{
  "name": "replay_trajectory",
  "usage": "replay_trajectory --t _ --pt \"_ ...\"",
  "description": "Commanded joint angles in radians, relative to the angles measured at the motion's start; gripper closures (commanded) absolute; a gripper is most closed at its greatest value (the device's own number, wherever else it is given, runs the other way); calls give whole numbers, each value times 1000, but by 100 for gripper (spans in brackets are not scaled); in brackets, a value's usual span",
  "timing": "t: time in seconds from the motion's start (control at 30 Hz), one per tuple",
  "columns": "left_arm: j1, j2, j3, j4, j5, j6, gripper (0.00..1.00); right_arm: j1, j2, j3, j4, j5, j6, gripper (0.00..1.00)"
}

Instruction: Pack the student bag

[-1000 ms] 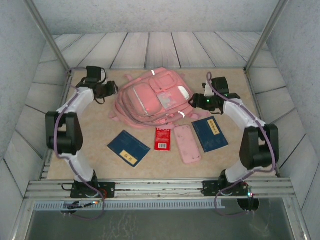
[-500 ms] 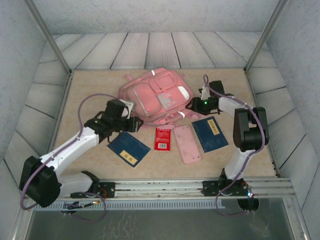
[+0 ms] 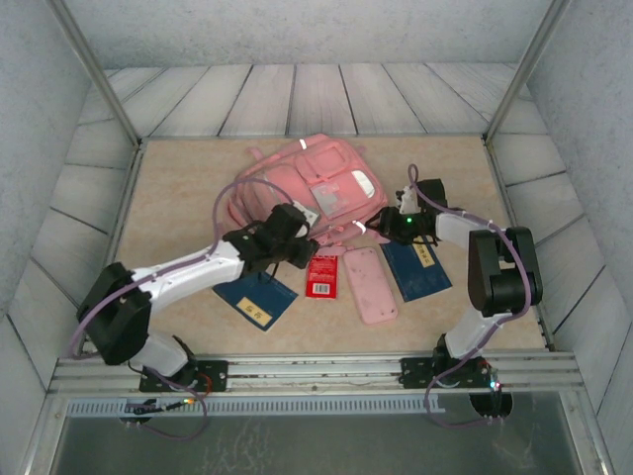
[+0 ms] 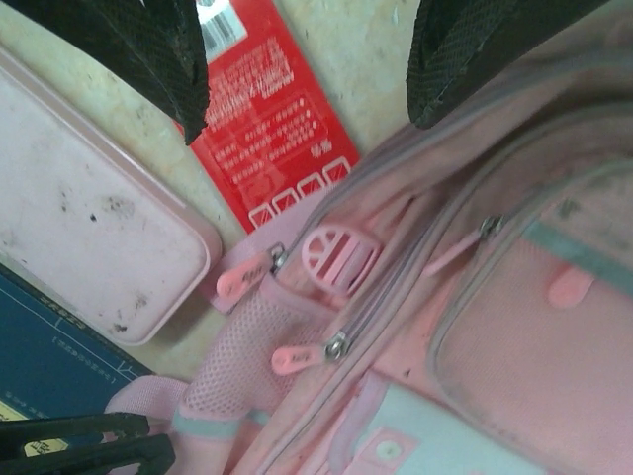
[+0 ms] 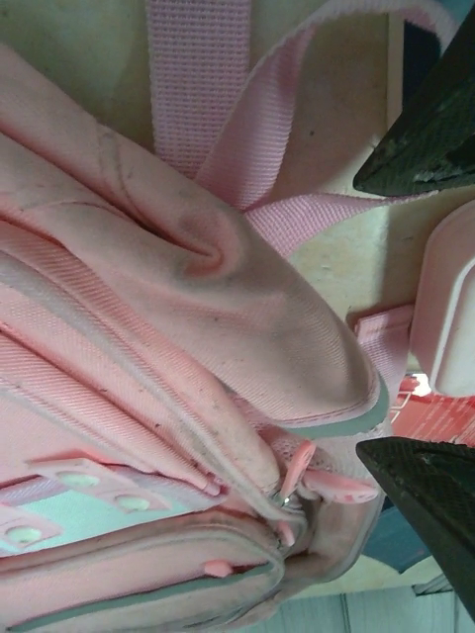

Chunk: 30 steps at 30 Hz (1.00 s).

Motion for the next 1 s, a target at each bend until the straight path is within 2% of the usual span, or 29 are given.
replay_trajectory --t 0.0,0.27,0.37,0.47,0.57,0.67,0.97 --pt "-24 72 75 20 -71 50 45 6 2 -11 110 -51 87 38" --pt "-53 213 163 72 -68 38 49 27 96 35 174 -59 157 41" --pt "-57 250 188 60 -54 34 50 32 116 23 231 -80 199 51" --pt "-59 277 211 33 -44 33 50 35 101 -12 308 -96 253 70" --pt "-62 297 226 15 -46 22 51 37 85 -33 346 -114 284 80" --pt "-65 322 247 -15 -78 -6 53 37 59 -51 378 -130 309 84" --pt "-71 398 336 -119 -124 -43 56 41 52 -53 380 -143 319 85"
